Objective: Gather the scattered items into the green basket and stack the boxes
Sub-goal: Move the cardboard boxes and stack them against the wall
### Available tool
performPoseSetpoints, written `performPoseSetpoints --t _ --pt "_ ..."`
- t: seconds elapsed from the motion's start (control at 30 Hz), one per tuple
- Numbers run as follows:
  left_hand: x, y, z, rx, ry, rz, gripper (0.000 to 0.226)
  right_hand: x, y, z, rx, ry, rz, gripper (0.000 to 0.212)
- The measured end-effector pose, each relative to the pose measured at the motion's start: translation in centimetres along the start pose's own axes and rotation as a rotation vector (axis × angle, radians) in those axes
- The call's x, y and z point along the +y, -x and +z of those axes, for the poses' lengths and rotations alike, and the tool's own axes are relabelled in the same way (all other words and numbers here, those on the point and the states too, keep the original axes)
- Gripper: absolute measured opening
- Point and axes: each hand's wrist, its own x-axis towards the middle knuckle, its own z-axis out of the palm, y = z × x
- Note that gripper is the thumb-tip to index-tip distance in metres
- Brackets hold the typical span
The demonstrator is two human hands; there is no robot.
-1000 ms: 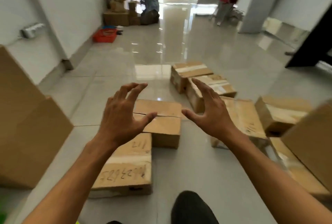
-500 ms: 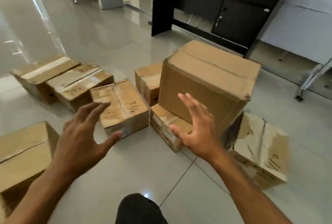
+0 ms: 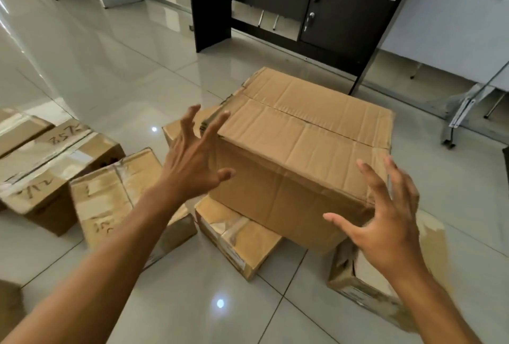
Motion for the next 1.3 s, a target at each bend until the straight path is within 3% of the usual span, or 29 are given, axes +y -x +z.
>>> performPoseSetpoints --t 0.1,0.2,0.33,0.57,0.87,1.3 --pt "-0.4 -4.0 2.3 -0.107 0.106 -0.102 0.127 1.3 -1.4 1.3 -0.060 0.005 -0.053 0.107" --pt "-0.7 -4.8 4.0 -0.158 0.235 -0.097 0.118 1.4 -1.7 2.7 -0.017 0.050 -0.067 0.099" --pt "0.0 -3.1 3.1 -0.073 0.221 -0.074 0.114 0.1 -1.8 3.1 0.064 0.059 -0.089 0.084" --pt "-3.0 2.5 -5.2 0.182 0.127 -0.163 0.111 -5.6 -2.8 2.9 0.049 -0.068 -0.199 0.080" --pt "-10.6 14.8 -18.3 0.433 -0.099 -0.366 0.106 -20.1 -2.6 7.1 -0.018 -0.322 -0.494 0.075" --pt "-26.1 33.7 -32.8 0.596 -0.274 -0.747 0.107 -47.7 3.1 14.3 -0.197 -0.465 -0.827 0.075"
